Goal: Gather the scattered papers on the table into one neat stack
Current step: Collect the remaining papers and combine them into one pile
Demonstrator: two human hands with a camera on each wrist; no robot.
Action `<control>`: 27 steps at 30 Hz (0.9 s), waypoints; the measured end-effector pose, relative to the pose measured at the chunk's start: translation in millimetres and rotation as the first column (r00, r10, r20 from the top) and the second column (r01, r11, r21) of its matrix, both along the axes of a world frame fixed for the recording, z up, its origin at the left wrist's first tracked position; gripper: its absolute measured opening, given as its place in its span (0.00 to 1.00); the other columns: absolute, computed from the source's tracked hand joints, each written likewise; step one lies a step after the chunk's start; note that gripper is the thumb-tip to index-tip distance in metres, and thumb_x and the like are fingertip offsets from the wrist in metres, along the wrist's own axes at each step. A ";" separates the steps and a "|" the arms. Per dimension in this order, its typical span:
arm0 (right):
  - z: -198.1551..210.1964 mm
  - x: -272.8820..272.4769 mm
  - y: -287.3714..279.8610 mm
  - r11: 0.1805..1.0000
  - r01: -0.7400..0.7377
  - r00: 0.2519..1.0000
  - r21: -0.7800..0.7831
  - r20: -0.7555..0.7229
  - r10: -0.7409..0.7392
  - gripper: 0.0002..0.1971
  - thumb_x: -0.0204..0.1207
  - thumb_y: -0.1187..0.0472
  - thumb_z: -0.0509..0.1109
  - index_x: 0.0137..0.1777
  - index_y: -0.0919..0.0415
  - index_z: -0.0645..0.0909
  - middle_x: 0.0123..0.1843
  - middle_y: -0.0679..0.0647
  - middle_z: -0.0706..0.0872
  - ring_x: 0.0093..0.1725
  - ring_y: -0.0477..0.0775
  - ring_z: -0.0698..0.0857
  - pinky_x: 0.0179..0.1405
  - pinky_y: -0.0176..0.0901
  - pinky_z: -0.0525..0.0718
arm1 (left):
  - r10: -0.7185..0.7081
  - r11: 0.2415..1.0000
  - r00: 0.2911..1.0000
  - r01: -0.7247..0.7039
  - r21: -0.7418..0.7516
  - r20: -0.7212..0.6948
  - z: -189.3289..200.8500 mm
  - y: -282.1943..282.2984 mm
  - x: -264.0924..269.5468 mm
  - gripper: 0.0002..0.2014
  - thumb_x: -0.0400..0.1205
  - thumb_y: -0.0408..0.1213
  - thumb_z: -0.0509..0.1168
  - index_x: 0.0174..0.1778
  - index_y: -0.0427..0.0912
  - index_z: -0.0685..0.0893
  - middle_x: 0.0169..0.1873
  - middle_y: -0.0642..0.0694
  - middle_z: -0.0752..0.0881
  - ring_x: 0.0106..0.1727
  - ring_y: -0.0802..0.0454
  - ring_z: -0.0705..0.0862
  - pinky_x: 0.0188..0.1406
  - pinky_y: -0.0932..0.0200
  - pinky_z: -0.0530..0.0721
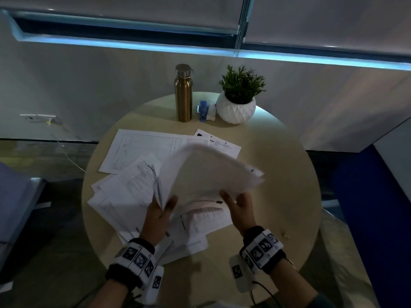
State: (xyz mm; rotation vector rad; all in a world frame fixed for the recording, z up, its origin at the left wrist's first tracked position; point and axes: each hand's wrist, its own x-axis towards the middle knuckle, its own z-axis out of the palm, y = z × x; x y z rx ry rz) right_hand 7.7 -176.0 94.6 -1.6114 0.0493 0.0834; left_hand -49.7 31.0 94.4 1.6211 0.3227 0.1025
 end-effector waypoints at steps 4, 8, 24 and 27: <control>-14.3 3.7 0.9 0.984 -0.013 1.000 -0.179 -0.016 0.010 0.09 0.75 0.72 0.70 0.51 0.61 0.80 0.46 0.49 0.86 0.42 0.32 0.86 0.47 0.51 0.85 | 0.074 0.997 0.995 -0.072 0.036 -0.071 -11.0 -2.9 5.4 0.26 0.62 0.66 0.70 0.43 0.47 0.83 0.37 0.45 0.87 0.38 0.51 0.85 0.38 0.61 0.82; -8.5 24.8 -20.9 0.973 0.129 0.991 -0.192 0.064 -0.119 0.16 0.74 0.69 0.70 0.54 0.49 0.74 0.44 0.55 0.88 0.41 0.52 0.86 0.39 0.51 0.83 | 0.073 0.987 0.997 -0.075 0.139 0.013 -2.3 8.1 17.7 0.14 0.74 0.34 0.72 0.53 0.49 0.79 0.48 0.54 0.87 0.48 0.65 0.86 0.45 0.70 0.83; -43.9 115.4 -151.9 0.586 0.035 0.887 -0.810 -0.244 -0.391 0.36 0.75 0.70 0.64 0.81 0.51 0.54 0.72 0.75 0.70 0.67 0.74 0.74 0.65 0.63 0.74 | 0.509 0.859 0.475 -0.225 0.460 -0.718 -227.5 130.6 -68.4 0.60 0.30 0.74 0.72 0.59 0.46 0.79 0.56 0.39 0.84 0.54 0.36 0.84 0.51 0.36 0.85; -56.2 117.3 -129.9 0.420 -0.060 0.865 -0.906 -0.257 -0.430 0.43 0.72 0.66 0.70 0.81 0.50 0.49 0.78 0.75 0.58 0.76 0.77 0.60 0.73 0.71 0.62 | 0.526 0.851 0.445 -0.279 0.445 -0.725 -217.9 127.9 -64.0 0.66 0.29 0.75 0.72 0.64 0.41 0.75 0.59 0.36 0.82 0.55 0.34 0.83 0.53 0.34 0.84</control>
